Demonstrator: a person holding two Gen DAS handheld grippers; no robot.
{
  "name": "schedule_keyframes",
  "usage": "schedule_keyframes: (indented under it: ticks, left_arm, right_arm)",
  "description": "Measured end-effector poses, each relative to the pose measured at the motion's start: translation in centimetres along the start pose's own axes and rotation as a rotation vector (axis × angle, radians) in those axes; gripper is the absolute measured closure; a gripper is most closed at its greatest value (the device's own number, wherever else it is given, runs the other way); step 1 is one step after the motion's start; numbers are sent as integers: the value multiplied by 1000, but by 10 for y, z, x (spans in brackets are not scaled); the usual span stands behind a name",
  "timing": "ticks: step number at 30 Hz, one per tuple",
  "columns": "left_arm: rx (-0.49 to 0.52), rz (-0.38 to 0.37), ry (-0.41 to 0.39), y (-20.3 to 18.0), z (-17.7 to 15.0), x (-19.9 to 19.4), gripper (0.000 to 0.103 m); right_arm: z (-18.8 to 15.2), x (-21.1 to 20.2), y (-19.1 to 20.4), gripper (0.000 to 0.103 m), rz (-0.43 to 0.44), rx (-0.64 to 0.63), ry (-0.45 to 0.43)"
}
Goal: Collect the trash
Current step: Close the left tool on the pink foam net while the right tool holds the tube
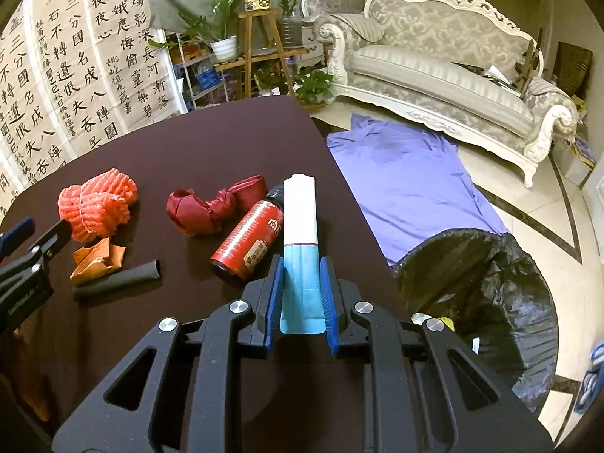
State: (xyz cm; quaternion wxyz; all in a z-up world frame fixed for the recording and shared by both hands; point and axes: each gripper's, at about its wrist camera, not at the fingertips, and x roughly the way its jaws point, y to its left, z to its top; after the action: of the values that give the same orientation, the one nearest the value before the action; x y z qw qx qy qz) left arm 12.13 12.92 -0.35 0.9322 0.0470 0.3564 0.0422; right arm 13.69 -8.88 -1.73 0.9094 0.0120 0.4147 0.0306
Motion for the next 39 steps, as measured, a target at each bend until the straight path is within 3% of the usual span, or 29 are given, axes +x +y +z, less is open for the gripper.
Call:
schedule_keyframes:
  ticks: [19,25,31,39]
  left_arm:
    - [42,-100,7,-18,24,27,26]
    - [72,-151,10,-24,23,27,62]
    - [103,-110,-32,-28,22,17,66]
    - [55,-90,-81,-14,17,-14,66]
  right_arm:
    - [10,13,7,83,47,-18,20]
    - [10,13,8,83,48,-18,20]
    - [11,12,8,83,47,-16,18]
    - [2,3,9,84,50,-7,4]
